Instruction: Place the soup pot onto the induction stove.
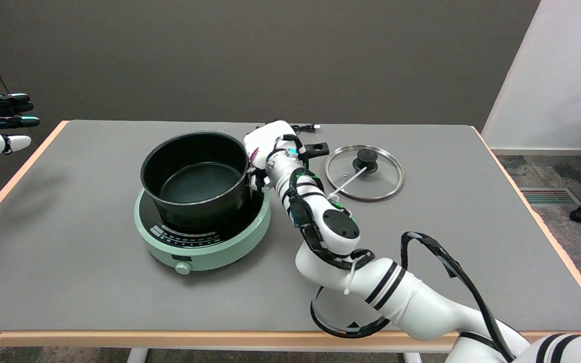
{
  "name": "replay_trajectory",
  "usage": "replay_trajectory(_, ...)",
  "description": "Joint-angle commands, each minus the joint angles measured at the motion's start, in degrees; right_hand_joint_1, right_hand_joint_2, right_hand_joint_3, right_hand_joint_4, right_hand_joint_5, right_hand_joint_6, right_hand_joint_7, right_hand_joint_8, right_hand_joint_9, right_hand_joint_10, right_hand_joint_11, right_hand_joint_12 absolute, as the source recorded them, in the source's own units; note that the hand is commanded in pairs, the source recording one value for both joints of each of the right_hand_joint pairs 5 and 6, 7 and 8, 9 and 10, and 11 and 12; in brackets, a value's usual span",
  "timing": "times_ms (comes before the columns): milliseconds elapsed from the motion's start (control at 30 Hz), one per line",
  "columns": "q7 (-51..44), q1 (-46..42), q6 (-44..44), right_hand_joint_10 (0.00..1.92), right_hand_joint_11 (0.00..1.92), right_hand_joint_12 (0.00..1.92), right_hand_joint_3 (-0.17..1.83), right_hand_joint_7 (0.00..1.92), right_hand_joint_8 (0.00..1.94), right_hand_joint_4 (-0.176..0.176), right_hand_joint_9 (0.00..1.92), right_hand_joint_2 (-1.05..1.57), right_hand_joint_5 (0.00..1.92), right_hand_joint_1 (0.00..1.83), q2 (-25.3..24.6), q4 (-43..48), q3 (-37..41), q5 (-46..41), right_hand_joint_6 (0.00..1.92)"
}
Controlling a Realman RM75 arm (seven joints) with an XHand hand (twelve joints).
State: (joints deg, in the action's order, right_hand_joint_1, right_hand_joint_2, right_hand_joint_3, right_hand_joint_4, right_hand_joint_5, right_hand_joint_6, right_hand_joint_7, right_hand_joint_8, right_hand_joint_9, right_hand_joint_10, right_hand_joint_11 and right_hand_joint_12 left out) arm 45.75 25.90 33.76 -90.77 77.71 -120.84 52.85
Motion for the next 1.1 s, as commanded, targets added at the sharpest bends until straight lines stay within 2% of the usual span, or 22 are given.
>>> replay_trajectory(33,-0.15,-1.16,-1.05,1.21,1.21,1.21,0.7,1.21,1.21,-0.038,1.21,1.15,1.21,0.8,0.29,1.6,-0.29,-0.04,1.21)
replay_trajectory(200,-0.31,-1.89,-2.33,1.15,1.15,1.15,0.84,1.15,1.15,-0.011,1.15,0.84,1.15,0.73,0.69,2.9,0.11,-0.23,1.15)
replay_trajectory(267,-0.31,-2.05,-2.41,0.99,0.99,0.99,1.07,0.99,0.99,0.01,0.99,0.39,0.99,0.76,0.93,3.22,0.11,-0.31,0.99)
replay_trajectory(333,-0.31,-2.37,-2.41,0.84,0.84,0.84,1.14,0.84,0.84,0.001,0.84,0.12,0.84,0.82,1.16,3.78,0.11,-0.31,0.84)
replay_trajectory(367,-0.31,-2.68,-2.49,0.67,0.67,0.67,1.13,0.67,0.67,-0.068,0.67,-0.06,0.67,0.89,1.32,4.09,0.11,-0.31,0.67)
replay_trajectory(400,-0.31,-2.92,-2.57,0.55,0.55,0.55,1.09,0.55,0.55,-0.176,0.55,-0.15,0.55,0.96,1.48,4.49,0.11,-0.31,0.55)
replay_trajectory(467,-0.31,-3.23,-2.57,0.45,0.45,0.45,1.02,0.45,0.45,-0.176,0.45,-0.21,0.45,0.99,1.79,4.96,0.19,-0.31,0.45)
replay_trajectory(500,-0.31,-3.47,-2.57,0.48,0.48,0.48,1.01,0.48,0.48,-0.176,0.48,-0.25,0.48,1.01,1.96,5.35,0.27,-0.31,0.48)
replay_trajectory(533,-0.31,-3.57,-2.57,0.49,0.49,0.49,1.0,0.49,0.49,-0.174,0.49,-0.27,0.49,1.01,2.12,5.54,0.27,-0.31,0.49)
replay_trajectory(567,-0.31,-3.72,-2.57,0.49,0.49,0.49,1.0,0.49,0.49,-0.142,0.49,-0.29,0.49,1.02,2.28,5.93,0.35,-0.31,0.49)
replay_trajectory(600,-0.31,-3.95,-2.57,0.48,0.48,0.48,0.99,0.48,0.48,-0.128,0.48,-0.31,0.48,1.02,2.66,6.46,0.5,-0.31,0.48)
replay_trajectory(667,-0.31,-4.36,-2.57,0.46,0.46,0.46,0.97,0.46,0.46,-0.114,0.46,-0.36,0.46,1.0,3.23,7.43,0.59,-0.31,0.46)
replay_trajectory(800,-0.31,-5.3,-2.57,0.36,0.36,0.36,0.99,0.36,0.36,-0.058,0.36,-0.46,0.36,1.03,5.2,10.96,1.3,-0.31,0.36)
replay_trajectory(1100,-0.31,-8.34,-2.57,0.22,0.22,0.22,0.92,0.22,0.22,-0.013,0.22,-0.58,0.22,1.05,11.76,23.66,4.09,-1.11,0.22)
